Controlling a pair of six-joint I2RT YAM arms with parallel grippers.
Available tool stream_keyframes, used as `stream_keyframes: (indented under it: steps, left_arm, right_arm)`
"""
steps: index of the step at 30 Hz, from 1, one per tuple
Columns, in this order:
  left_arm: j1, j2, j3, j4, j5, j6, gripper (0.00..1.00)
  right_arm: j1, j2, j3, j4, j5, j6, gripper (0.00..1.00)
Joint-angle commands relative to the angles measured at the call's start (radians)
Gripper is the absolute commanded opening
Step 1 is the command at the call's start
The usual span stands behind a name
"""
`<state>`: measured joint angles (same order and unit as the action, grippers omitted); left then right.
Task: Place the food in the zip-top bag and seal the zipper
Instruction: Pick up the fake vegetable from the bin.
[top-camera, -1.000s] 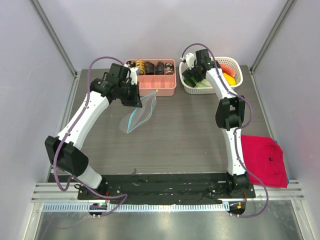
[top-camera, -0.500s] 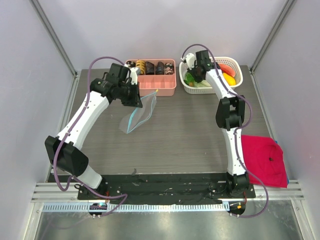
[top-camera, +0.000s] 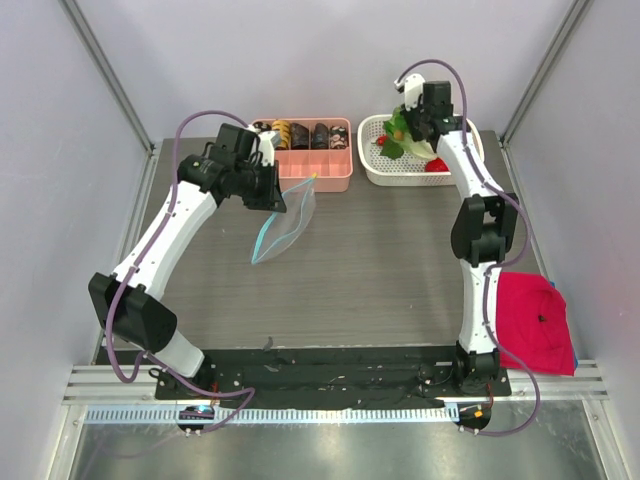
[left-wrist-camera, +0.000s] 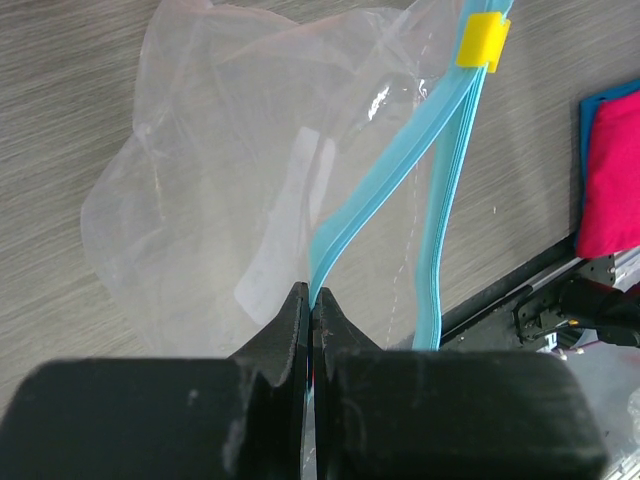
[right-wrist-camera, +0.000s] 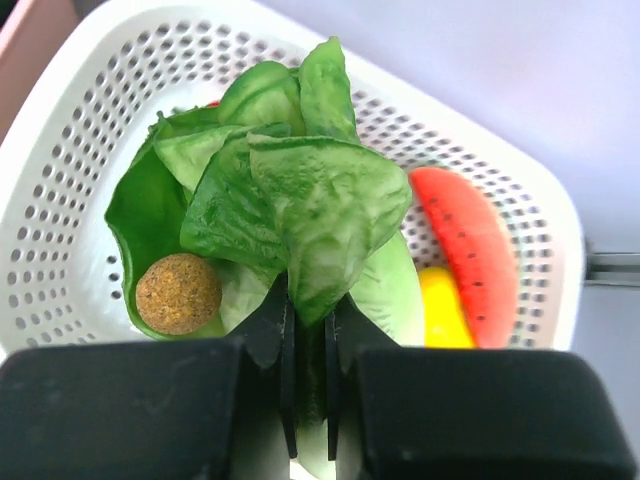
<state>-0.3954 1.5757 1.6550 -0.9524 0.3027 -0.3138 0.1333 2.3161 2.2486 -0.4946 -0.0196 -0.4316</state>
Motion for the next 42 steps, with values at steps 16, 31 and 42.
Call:
stream_keyframes:
  steps: [16, 31, 42]
  left_arm:
    - [0.012, 0.004, 0.037, 0.012, 0.024, -0.007, 0.0]
    - [0.066, 0.024, -0.011, 0.084, 0.206, -0.109, 0.0]
    - [0.075, 0.035, -0.066, 0.187, 0.415, -0.249, 0.0]
  right_arm:
    - [0.134, -0.006, -0.517, 1.427, 0.561, -0.829, 0.01]
    - [0.071, -0.283, -0.373, 0.705, 0.344, 0.101, 0.01]
    - [0.051, -0.576, -0.371, 0.366, -0.04, 0.566, 0.01]
